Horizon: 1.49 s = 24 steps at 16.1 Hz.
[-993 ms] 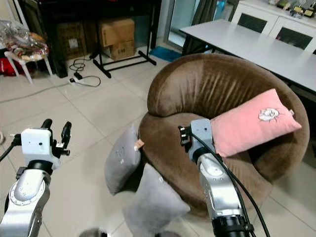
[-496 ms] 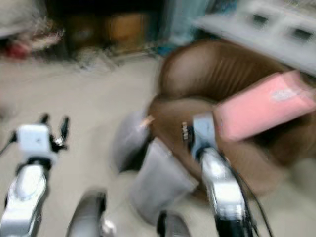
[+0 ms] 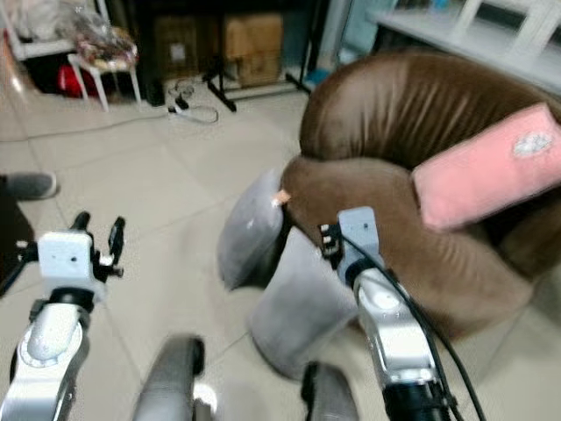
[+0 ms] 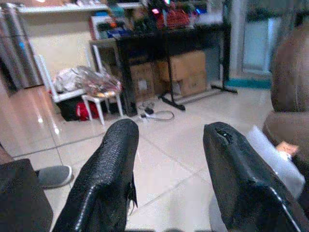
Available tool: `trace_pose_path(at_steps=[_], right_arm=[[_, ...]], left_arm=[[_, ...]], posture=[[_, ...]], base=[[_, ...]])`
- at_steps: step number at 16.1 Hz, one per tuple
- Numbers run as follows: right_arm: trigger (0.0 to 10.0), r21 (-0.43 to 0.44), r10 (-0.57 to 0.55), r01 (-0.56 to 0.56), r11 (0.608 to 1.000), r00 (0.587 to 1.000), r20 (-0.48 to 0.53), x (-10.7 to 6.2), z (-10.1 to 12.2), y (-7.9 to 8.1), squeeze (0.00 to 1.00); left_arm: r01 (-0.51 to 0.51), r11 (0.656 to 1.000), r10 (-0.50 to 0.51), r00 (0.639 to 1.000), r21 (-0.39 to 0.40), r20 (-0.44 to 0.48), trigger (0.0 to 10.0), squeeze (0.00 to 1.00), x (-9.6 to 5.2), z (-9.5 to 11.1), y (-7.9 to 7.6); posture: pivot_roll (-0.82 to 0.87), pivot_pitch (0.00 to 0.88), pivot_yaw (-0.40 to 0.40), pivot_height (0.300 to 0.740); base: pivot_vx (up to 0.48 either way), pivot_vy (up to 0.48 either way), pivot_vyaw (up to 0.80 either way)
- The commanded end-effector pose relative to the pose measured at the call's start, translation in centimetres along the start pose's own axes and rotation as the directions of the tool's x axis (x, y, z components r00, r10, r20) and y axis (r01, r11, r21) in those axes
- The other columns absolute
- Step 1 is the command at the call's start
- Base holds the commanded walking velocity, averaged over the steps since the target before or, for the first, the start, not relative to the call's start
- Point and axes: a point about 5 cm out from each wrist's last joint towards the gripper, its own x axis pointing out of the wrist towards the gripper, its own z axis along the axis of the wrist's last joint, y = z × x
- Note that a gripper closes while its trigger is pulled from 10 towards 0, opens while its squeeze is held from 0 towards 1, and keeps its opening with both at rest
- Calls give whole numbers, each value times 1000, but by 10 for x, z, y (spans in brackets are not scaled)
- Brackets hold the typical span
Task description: Move the pillow to the sofa from floor
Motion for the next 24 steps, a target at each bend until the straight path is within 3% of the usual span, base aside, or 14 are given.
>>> trace_pose_path(at_steps=[1, 4, 9, 14, 24], right_arm=[[10000, -17, -20, 20, 1000, 1000, 17, 0, 4, -6, 0], [10000, -5, -32, 32, 999, 999, 17, 5, 0, -2, 0], [10000, 2, -35, 35, 999, 999, 14, 4, -15, 6, 0], [10000, -14, -22, 22, 1000, 1000, 15, 4, -25, -5, 0], [10000, -14, -24, 24, 1000, 1000, 15, 9, -24, -8, 0]], left_arm=[[21, 1000, -20, 1000, -17, 21, 10000, 0, 3, 4, -4], [52, 998, -52, 998, -19, 22, 10000, 0, 9, 3, -2], [79, 997, -78, 997, -25, 28, 10000, 0, 11, 5, -1], [69, 997, -68, 997, -33, 30, 10000, 0, 10, 4, 0], [73, 996, -72, 997, -43, 27, 10000, 0, 10, 3, -2]], posture=[[38, 0, -85, 611], [35, 0, -27, 611], [38, 0, -20, 611], [41, 0, -39, 611], [37, 0, -41, 596]], base=[[277, 0, 0], [331, 0, 0], [396, 0, 0], [429, 0, 0], [326, 0, 0]])
